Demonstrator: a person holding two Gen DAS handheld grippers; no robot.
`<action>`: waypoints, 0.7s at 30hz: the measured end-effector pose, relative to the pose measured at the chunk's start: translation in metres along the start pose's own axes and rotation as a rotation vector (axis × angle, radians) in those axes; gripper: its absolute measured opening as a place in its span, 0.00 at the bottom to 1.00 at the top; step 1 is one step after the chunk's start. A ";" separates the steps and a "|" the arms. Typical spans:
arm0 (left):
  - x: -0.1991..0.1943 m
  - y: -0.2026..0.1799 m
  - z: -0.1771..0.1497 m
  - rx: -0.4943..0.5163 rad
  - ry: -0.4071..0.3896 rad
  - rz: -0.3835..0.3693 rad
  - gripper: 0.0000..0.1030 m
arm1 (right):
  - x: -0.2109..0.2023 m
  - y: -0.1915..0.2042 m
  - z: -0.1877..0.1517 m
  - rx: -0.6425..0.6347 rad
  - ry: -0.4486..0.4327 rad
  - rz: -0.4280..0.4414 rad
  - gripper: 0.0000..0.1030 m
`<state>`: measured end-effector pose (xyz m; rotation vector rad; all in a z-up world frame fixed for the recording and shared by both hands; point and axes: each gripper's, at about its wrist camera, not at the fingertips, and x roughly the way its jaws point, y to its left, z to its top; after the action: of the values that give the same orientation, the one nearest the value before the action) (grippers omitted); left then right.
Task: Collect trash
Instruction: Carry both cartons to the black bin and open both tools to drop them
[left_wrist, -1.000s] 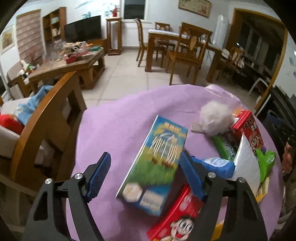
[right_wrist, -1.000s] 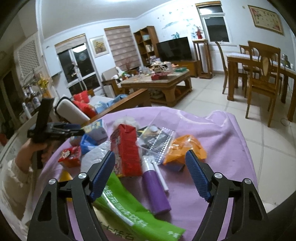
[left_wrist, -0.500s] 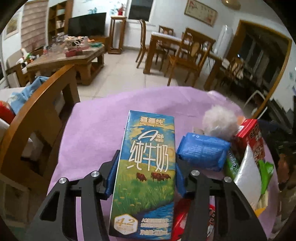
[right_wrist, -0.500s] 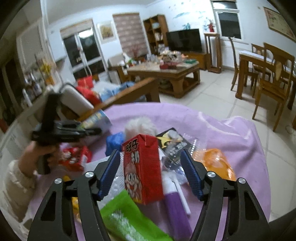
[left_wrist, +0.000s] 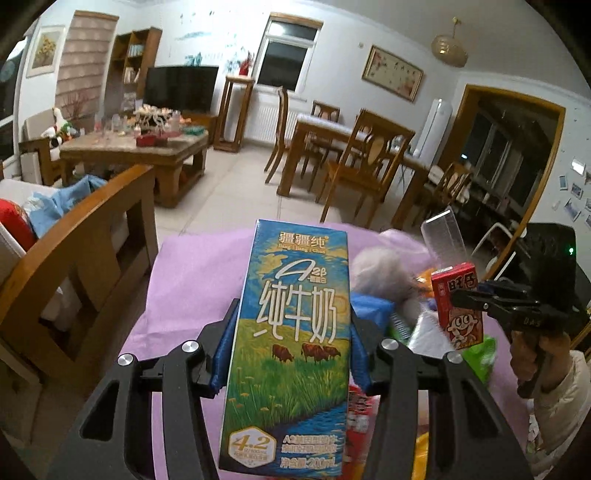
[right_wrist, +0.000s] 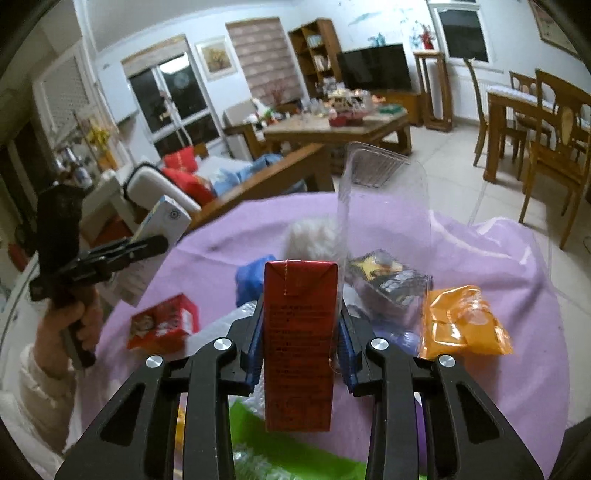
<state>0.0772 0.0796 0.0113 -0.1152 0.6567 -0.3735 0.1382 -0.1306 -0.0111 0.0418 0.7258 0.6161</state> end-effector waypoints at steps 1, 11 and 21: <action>-0.003 -0.004 0.001 0.003 -0.009 -0.008 0.48 | -0.003 0.000 -0.002 -0.002 -0.001 -0.008 0.32; -0.012 -0.033 -0.003 0.048 -0.010 -0.043 0.48 | -0.021 -0.016 -0.018 0.019 -0.018 -0.054 0.68; -0.002 -0.034 -0.013 0.046 0.001 -0.085 0.48 | 0.001 0.014 -0.024 -0.159 0.077 -0.102 0.51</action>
<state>0.0577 0.0494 0.0099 -0.0992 0.6455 -0.4703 0.1168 -0.1229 -0.0261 -0.1659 0.7463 0.5785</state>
